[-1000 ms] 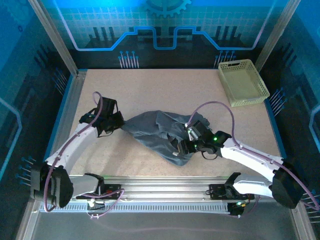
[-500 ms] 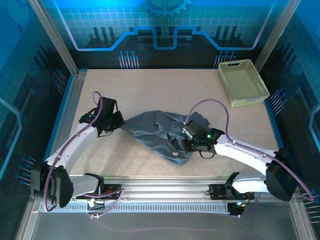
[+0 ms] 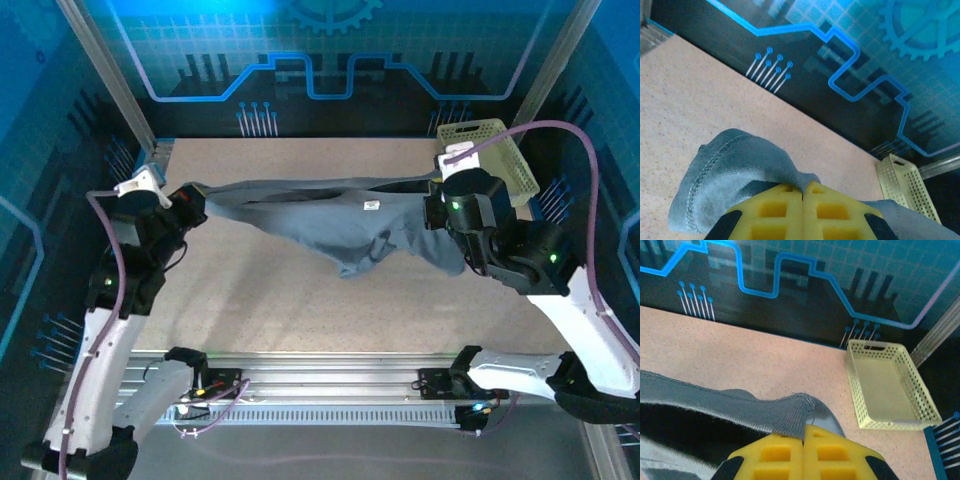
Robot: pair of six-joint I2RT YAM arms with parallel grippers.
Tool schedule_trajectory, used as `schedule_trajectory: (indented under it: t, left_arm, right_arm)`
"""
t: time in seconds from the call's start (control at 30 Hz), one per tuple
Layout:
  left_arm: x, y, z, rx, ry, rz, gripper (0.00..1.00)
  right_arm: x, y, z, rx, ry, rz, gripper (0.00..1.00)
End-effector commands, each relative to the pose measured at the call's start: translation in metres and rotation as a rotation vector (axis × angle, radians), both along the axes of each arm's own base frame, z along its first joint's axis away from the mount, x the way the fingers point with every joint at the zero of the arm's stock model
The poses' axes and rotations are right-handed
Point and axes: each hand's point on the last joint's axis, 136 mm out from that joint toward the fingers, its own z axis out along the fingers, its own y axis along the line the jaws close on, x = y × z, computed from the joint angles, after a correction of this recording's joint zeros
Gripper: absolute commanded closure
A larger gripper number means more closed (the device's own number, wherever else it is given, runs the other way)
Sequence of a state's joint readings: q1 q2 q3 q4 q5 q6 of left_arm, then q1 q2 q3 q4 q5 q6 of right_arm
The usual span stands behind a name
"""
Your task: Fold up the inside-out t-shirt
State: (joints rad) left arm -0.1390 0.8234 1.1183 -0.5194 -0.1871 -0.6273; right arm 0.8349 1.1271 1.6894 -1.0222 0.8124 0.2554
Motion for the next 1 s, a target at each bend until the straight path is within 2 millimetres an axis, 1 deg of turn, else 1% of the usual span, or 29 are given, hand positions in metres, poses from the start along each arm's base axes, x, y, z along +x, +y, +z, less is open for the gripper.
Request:
schedule_trajectory:
  t: [0.0, 0.03, 0.1, 0.17, 0.2, 0.23, 0.27, 0.3, 0.33, 0.4, 0.47, 0.53, 0.6, 0.67, 0.73, 0.83, 0.87, 0.97]
  left_arm:
    - [0.015, 0.026, -0.062, 0.063, 0.236, 0.141, 1.0]
    - [0.017, 0.028, -0.082, 0.066, 0.313, 0.15, 1.0]
    - [0.02, 0.029, -0.125, 0.033, 0.451, 0.143, 1.0]
    - [0.02, 0.029, -0.156, -0.01, 0.518, 0.135, 1.0]
    - [0.019, 0.03, -0.167, -0.029, 0.535, 0.135, 1.0]
    - [0.018, 0.032, -0.175, -0.042, 0.546, 0.139, 1.0]
    - [0.016, 0.034, -0.181, -0.052, 0.554, 0.143, 1.0]
    - [0.015, 0.036, -0.186, -0.056, 0.56, 0.15, 1.0]
    - [0.014, 0.038, -0.189, -0.058, 0.566, 0.154, 1.0]
    - [0.015, 0.041, -0.193, -0.051, 0.572, 0.158, 1.0]
    - [0.015, 0.042, -0.197, -0.048, 0.579, 0.162, 1.0]
    - [0.015, 0.043, -0.202, -0.05, 0.585, 0.164, 1.0]
    - [0.016, 0.042, -0.205, -0.059, 0.587, 0.166, 1.0]
    - [0.016, 0.042, -0.206, -0.066, 0.584, 0.164, 1.0]
    - [0.016, 0.041, -0.206, -0.068, 0.582, 0.16, 1.0]
    - [0.015, 0.041, -0.208, -0.068, 0.586, 0.157, 1.0]
    - [0.015, 0.04, -0.209, -0.069, 0.588, 0.154, 1.0]
    - [0.014, 0.04, -0.21, -0.07, 0.588, 0.153, 1.0]
  right_arm:
    - [0.021, 0.052, -0.051, -0.142, 0.12, 0.092, 1.0]
    - [0.024, 0.069, -0.068, -0.137, 0.16, 0.128, 1.0]
    - [0.025, 0.107, -0.112, -0.118, 0.265, 0.206, 0.98]
    - [0.018, 0.137, -0.155, -0.105, 0.374, 0.271, 0.91]
    - [0.012, 0.15, -0.175, -0.102, 0.421, 0.303, 0.78]
    - [0.007, 0.157, -0.189, -0.099, 0.456, 0.325, 0.63]
    - [0.001, 0.16, -0.203, -0.106, 0.486, 0.332, 0.47]
    - [-0.002, 0.157, -0.214, -0.114, 0.508, 0.323, 0.39]
    - [-0.003, 0.149, -0.219, -0.119, 0.515, 0.303, 0.35]
    - [-0.002, 0.124, -0.223, -0.099, 0.522, 0.251, 0.29]
    - [0.0, 0.1, -0.227, -0.033, 0.541, 0.223, 0.26]
    - [0.003, 0.075, -0.237, 0.042, 0.568, 0.177, 0.25]
    - [0.004, 0.05, -0.254, 0.109, 0.616, 0.107, 0.25]
    - [0.002, 0.032, -0.272, 0.139, 0.658, 0.044, 0.25]
    - [-0.004, 0.026, -0.292, 0.152, 0.706, 0.022, 0.25]
    - [-0.009, 0.032, -0.317, 0.186, 0.763, 0.021, 0.24]
    - [-0.01, 0.034, -0.325, 0.193, 0.778, 0.015, 0.23]
    - [-0.005, 0.032, -0.34, 0.192, 0.795, -0.029, 0.23]
